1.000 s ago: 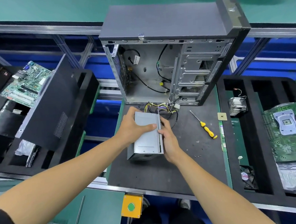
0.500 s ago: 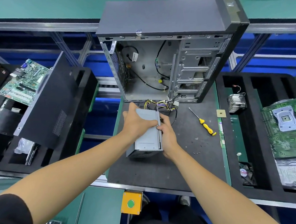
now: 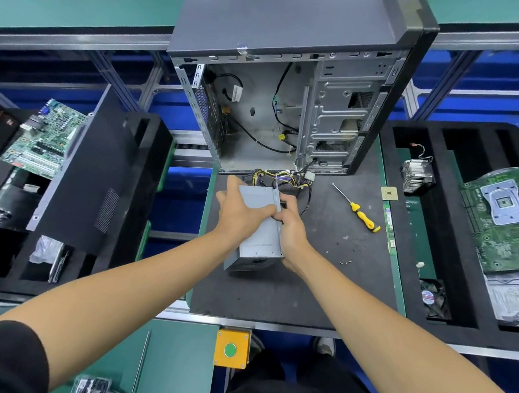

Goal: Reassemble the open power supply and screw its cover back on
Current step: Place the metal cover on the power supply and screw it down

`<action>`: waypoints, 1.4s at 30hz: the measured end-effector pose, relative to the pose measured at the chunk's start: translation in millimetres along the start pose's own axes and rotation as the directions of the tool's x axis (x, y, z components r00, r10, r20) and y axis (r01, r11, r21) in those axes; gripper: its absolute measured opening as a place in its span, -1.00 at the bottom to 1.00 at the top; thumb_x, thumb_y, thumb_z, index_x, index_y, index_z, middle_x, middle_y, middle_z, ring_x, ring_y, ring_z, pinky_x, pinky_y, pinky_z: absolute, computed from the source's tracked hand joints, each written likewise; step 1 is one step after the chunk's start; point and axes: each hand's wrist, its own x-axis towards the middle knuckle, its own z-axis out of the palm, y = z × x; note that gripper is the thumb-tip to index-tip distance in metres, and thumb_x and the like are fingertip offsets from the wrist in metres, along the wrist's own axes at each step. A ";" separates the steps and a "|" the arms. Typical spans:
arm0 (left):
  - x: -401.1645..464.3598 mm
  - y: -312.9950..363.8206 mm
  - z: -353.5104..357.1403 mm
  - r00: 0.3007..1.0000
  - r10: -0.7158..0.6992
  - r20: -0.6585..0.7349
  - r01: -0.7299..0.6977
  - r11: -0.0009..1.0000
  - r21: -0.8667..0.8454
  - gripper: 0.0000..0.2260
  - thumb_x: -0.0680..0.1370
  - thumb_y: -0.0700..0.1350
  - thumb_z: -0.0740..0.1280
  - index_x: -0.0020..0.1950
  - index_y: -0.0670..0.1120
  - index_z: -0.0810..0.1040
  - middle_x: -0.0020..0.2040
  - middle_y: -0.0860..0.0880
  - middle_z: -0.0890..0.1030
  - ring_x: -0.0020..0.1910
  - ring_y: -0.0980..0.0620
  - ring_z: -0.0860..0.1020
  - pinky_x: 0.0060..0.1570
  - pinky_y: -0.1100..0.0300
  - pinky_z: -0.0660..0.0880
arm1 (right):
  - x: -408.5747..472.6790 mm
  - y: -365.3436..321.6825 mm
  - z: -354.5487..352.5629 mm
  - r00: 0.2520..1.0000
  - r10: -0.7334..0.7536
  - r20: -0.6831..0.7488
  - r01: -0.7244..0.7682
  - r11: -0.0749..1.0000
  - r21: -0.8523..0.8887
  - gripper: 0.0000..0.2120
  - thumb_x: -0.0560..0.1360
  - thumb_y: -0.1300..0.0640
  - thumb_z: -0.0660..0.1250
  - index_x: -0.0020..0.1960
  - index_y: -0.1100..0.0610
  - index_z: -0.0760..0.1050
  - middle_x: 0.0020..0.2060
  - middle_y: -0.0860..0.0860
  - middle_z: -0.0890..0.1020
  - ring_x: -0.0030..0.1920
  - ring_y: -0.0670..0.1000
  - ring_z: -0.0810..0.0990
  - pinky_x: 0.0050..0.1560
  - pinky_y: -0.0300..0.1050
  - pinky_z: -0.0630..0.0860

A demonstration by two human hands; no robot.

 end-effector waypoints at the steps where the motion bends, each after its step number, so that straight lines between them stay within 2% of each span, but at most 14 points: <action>1: 0.7 -0.7 -2.1 1.000 0.016 0.023 -0.016 1.000 0.017 -0.43 0.33 0.02 0.61 0.10 0.03 0.28 0.06 -0.02 0.31 -0.12 0.20 0.40 -0.33 0.35 0.33 | -0.2 -0.7 -0.2 1.000 0.012 0.013 -0.012 1.000 -0.009 -0.60 0.51 0.31 0.09 0.27 0.02 0.41 -0.03 0.09 0.63 -0.09 0.12 0.60 -0.13 0.05 0.56; 3: 3.9 -0.2 -5.3 0.996 0.033 0.077 -0.038 0.998 0.058 -0.45 0.37 0.02 0.60 0.11 0.02 0.28 0.04 -0.02 0.29 -0.14 0.14 0.41 -0.31 0.29 0.36 | -1.1 -3.9 -1.1 0.997 0.057 0.061 -0.055 0.998 -0.031 -0.55 0.44 0.22 0.13 0.31 -0.02 0.35 0.01 0.08 0.61 -0.10 0.11 0.62 -0.17 0.06 0.60; 6: 6.2 0.9 -5.2 0.994 0.052 0.100 -0.062 0.993 0.101 -0.48 0.37 0.04 0.58 0.11 0.06 0.28 -0.01 0.01 0.27 -0.13 0.06 0.43 -0.22 0.19 0.47 | -1.0 -6.5 -5.3 0.987 0.094 0.130 -0.089 0.995 -0.044 -0.29 0.25 0.19 0.13 0.40 -0.09 0.29 0.06 0.05 0.59 -0.09 0.09 0.63 -0.17 0.07 0.62; 8: 4.2 -0.5 -4.6 0.991 0.079 0.109 -0.089 0.992 0.091 -0.42 0.37 0.06 0.58 0.23 0.12 0.30 0.04 -0.01 0.29 -0.09 0.09 0.44 -0.11 0.18 0.48 | -0.2 -6.2 -7.3 0.983 0.086 0.161 -0.079 0.996 -0.047 -0.24 0.22 0.20 0.13 0.42 -0.13 0.29 0.08 0.02 0.60 -0.08 0.07 0.65 -0.14 0.10 0.63; 10: 4.9 -5.3 -7.1 0.986 0.106 0.126 -0.113 0.992 0.056 -0.37 0.38 0.08 0.59 0.30 0.14 0.31 0.08 -0.03 0.30 -0.04 0.18 0.41 -0.12 0.26 0.42 | 1.6 -5.9 -7.9 0.976 0.086 0.200 -0.079 0.996 -0.043 -0.22 0.24 0.22 0.13 0.45 -0.12 0.27 0.09 0.01 0.59 -0.06 0.05 0.66 -0.10 0.13 0.63; 15: 12.0 -9.2 -18.2 0.972 0.108 0.209 -0.135 0.983 0.120 -0.45 0.40 0.14 0.58 0.17 0.11 0.29 0.04 0.00 0.30 -0.07 0.19 0.37 -0.24 0.33 0.31 | 3.7 -7.8 -5.0 0.963 0.097 0.250 -0.089 0.995 -0.044 -0.17 0.21 0.24 0.12 0.49 -0.05 0.22 0.02 0.04 0.58 -0.12 0.03 0.65 -0.16 0.03 0.62; 22: 15.3 -6.7 -17.6 0.944 0.157 0.290 -0.220 0.955 0.198 -0.57 0.50 0.19 0.47 0.11 0.06 0.29 0.05 -0.03 0.34 -0.09 0.02 0.46 -0.20 0.18 0.40 | 9.5 -4.4 -12.8 0.957 0.123 0.264 -0.110 0.992 -0.064 -0.18 0.21 0.24 0.14 0.47 -0.12 0.27 0.13 0.08 0.59 0.02 0.12 0.64 0.06 0.26 0.58; 25: 14.2 -7.9 -19.0 0.945 0.183 0.270 -0.257 0.928 0.270 -0.63 0.53 0.24 0.39 0.10 0.10 0.29 0.03 -0.04 0.39 -0.08 -0.08 0.51 -0.10 0.04 0.53 | 8.7 -5.8 -11.3 0.962 0.105 0.252 -0.081 0.992 -0.101 -0.17 0.21 0.24 0.14 0.47 -0.16 0.28 0.18 0.09 0.57 0.03 0.12 0.63 0.02 0.18 0.60; 29: 13.9 -5.5 -19.9 0.933 0.209 0.294 -0.313 0.875 0.369 -0.56 0.51 0.33 0.36 0.19 0.12 0.30 0.02 -0.04 0.42 -0.06 -0.13 0.52 -0.06 0.02 0.51 | 4.1 -7.6 -10.3 0.967 0.084 0.240 -0.071 0.996 -0.062 -0.26 0.29 0.21 0.11 0.42 -0.26 0.32 0.24 0.07 0.59 0.10 0.19 0.63 0.00 0.29 0.62; 31: 17.3 -7.7 -26.2 0.913 0.219 0.344 -0.335 0.884 0.326 -0.57 0.50 0.30 0.40 0.20 0.14 0.34 0.01 -0.02 0.44 0.00 -0.09 0.51 -0.08 0.07 0.45 | 0.6 -5.3 -5.4 0.971 0.075 0.226 -0.080 0.997 0.011 -0.28 0.29 0.21 0.12 0.41 -0.22 0.34 0.21 0.09 0.60 0.09 0.21 0.62 0.04 0.36 0.57; 33: 20.6 -6.6 -35.7 0.878 0.229 0.421 -0.344 0.913 0.220 -0.60 0.47 0.27 0.47 0.17 0.22 0.37 0.05 -0.01 0.47 0.07 -0.03 0.51 -0.07 0.13 0.44 | -1.4 -3.3 -0.9 0.976 0.029 0.218 -0.052 0.994 0.098 -0.25 0.24 0.25 0.13 0.44 -0.05 0.34 0.21 0.16 0.59 0.09 0.23 0.59 0.14 0.38 0.51; 36: 28.8 -4.7 -46.0 0.843 0.194 0.502 -0.287 0.951 0.114 -0.64 0.45 0.23 0.53 0.09 0.23 0.42 0.10 0.01 0.54 0.05 0.02 0.57 -0.12 0.15 0.49 | -0.5 -3.7 1.7 0.976 0.013 0.219 -0.047 0.988 0.149 -0.27 0.26 0.29 0.11 0.45 0.07 0.32 0.17 0.15 0.59 -0.01 0.15 0.65 0.06 0.21 0.58; 40: 35.0 -1.7 -53.4 0.827 0.161 0.539 -0.221 0.974 0.048 -0.65 0.45 0.15 0.56 0.08 0.14 0.47 0.03 -0.01 0.60 -0.10 0.06 0.57 -0.17 0.13 0.56 | 2.7 -5.5 -1.7 0.968 0.009 0.251 -0.038 0.993 0.112 -0.23 0.24 0.28 0.10 0.47 0.09 0.30 0.22 0.10 0.58 0.12 0.12 0.61 0.17 0.16 0.57; 42: 32.3 -3.3 -50.9 0.843 0.154 0.515 -0.207 0.977 0.047 -0.66 0.44 0.14 0.57 0.05 0.19 0.46 0.02 0.01 0.60 -0.10 0.04 0.59 -0.18 0.15 0.58 | 3.6 -6.0 -1.4 0.965 0.014 0.260 -0.035 0.997 0.074 -0.20 0.23 0.26 0.10 0.50 0.08 0.28 0.23 0.09 0.58 0.11 0.08 0.63 0.09 0.06 0.62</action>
